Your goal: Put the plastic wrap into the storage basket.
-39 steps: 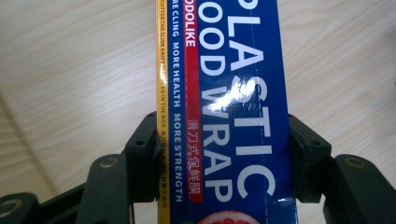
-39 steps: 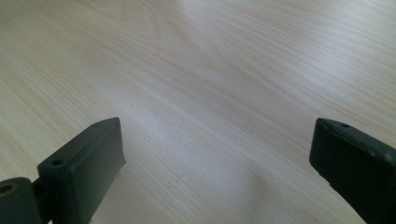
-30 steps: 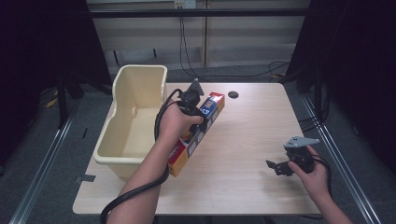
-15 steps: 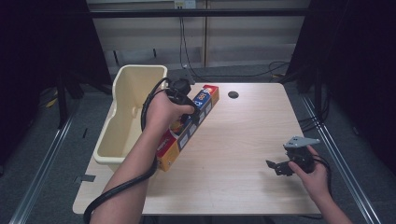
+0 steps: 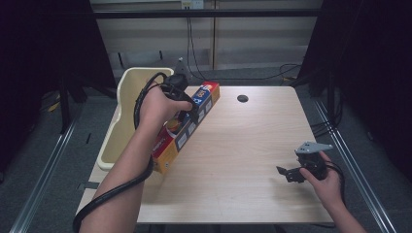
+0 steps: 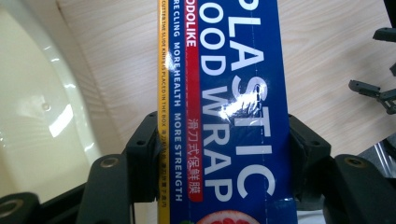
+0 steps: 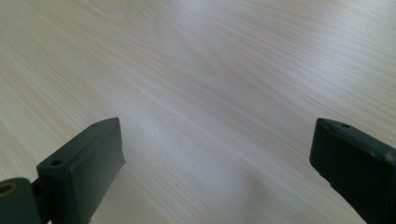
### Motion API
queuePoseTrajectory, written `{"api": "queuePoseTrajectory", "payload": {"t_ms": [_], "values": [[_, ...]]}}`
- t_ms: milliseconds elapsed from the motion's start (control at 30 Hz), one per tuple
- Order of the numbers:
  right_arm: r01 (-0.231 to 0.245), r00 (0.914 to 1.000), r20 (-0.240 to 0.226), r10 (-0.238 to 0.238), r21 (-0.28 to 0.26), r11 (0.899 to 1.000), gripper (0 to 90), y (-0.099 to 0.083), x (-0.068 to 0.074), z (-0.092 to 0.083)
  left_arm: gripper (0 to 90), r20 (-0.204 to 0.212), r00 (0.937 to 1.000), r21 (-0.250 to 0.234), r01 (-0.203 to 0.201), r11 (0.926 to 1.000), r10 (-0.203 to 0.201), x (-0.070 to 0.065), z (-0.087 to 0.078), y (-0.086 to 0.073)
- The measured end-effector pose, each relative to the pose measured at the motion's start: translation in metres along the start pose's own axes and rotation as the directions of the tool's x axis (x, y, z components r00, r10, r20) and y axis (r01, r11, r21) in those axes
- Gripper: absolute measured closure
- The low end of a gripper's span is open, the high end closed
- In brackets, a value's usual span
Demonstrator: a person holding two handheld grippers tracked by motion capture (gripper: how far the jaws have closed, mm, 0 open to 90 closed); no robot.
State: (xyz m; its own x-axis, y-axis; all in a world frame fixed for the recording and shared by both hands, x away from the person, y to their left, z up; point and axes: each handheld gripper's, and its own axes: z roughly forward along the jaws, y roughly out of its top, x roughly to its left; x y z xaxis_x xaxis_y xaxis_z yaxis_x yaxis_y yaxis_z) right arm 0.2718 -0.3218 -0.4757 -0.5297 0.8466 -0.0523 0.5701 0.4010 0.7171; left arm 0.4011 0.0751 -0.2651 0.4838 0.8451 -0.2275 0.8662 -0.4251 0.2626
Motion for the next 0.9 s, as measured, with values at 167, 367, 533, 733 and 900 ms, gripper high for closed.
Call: {"api": "queuePoseTrajectory", "payload": {"t_ms": [167, 367, 533, 733, 900], "values": [[0.002, 1.0000, -0.006, -0.002, -0.004, 1.000, 2.4, 0.000, 0.000, 0.000, 40.7, 0.004, 0.9998, -0.018, 0.021, 0.9996, -0.020, 0.003, -0.009, -0.001], [0.004, 1.0000, 0.000, -0.004, -0.006, 1.000, 2.4, 0.000, 0.000, 0.000, 40.6, 0.003, 0.9997, -0.014, 0.025, 0.9996, -0.025, 0.009, -0.018, -0.001], [-0.001, 1.0000, -0.006, 0.001, -0.011, 1.000, 2.4, 0.001, 0.000, -0.001, 40.6, -0.004, 0.9993, -0.021, 0.037, 0.9991, -0.037, 0.012, -0.024, -0.002], [-0.002, 1.0000, -0.003, 0.002, -0.012, 1.000, 2.5, 0.001, 0.001, -0.001, 40.7, -0.001, 0.9986, -0.027, 0.052, 0.9983, -0.052, 0.018, -0.033, -0.004], [-0.003, 1.0000, -0.008, 0.003, -0.014, 1.000, 2.4, 0.002, 0.000, -0.001, 40.6, -0.009, 0.9982, -0.037, 0.059, 0.9976, -0.059, 0.022, -0.040, -0.005]]}}
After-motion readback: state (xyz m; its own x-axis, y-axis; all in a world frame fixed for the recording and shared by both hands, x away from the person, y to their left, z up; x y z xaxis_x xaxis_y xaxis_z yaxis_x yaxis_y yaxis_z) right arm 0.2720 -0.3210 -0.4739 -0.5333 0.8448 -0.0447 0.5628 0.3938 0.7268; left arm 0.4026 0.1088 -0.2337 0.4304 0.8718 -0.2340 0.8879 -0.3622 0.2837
